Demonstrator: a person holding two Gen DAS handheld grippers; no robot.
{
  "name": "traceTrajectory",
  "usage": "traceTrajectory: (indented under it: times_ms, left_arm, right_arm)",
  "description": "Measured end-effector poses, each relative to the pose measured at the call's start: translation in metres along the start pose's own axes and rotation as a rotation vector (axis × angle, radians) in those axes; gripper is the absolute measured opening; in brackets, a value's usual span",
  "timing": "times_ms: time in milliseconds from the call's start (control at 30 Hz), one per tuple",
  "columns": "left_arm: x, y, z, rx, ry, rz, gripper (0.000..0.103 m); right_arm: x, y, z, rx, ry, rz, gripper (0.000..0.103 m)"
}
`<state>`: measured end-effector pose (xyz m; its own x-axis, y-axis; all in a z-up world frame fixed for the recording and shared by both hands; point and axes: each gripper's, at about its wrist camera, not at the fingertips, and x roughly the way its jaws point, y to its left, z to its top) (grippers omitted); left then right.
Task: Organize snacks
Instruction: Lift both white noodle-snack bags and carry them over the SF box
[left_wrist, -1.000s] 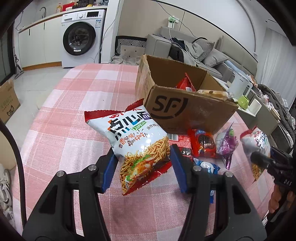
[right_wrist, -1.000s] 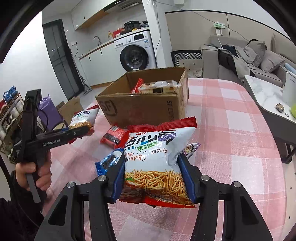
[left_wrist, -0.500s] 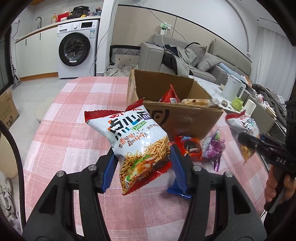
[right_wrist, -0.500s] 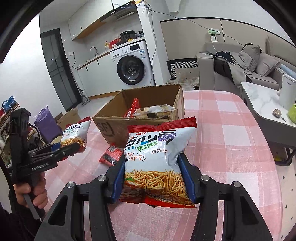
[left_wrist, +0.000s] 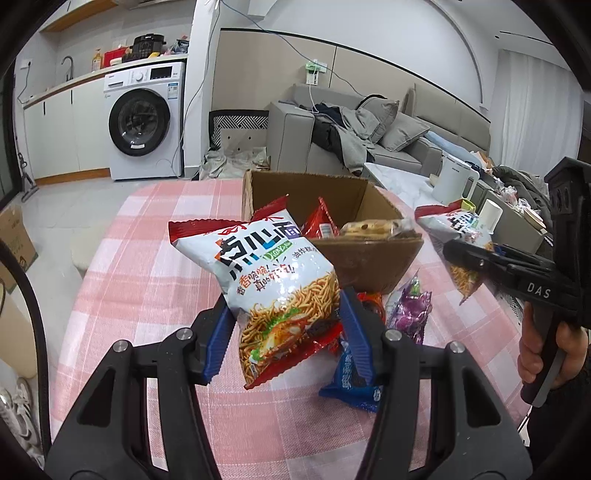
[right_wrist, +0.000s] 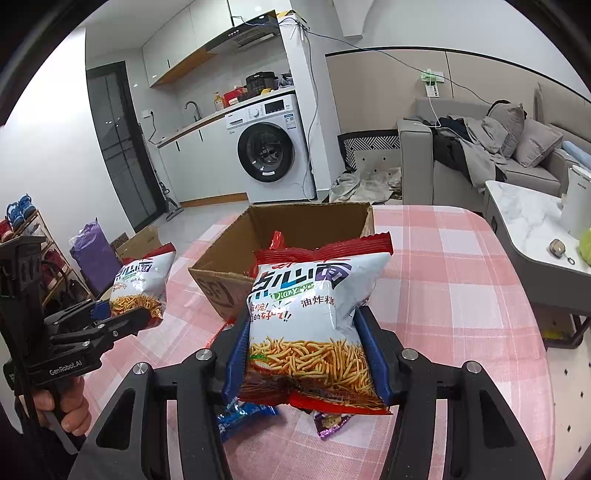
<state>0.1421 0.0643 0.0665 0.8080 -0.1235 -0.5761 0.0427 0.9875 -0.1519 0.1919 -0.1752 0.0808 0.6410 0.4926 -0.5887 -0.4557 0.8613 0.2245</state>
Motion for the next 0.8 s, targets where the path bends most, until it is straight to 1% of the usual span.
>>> traceTrajectory:
  times_ms: [233, 533, 800]
  left_arm:
    - [-0.005, -0.006, 0.015, 0.021, -0.020, -0.005, 0.053]
    - [-0.002, -0.021, 0.033, 0.044, -0.029, -0.009, 0.053]
    - [0.007, -0.027, 0.049, 0.057, -0.038, -0.018, 0.053]
  right_arm:
    - [0.005, 0.005, 0.013, -0.007, -0.013, 0.018, 0.055]
    - [0.012, 0.009, 0.031, -0.015, -0.025, 0.028, 0.055]
    - [0.026, 0.007, 0.046, 0.015, -0.028, 0.051, 0.055]
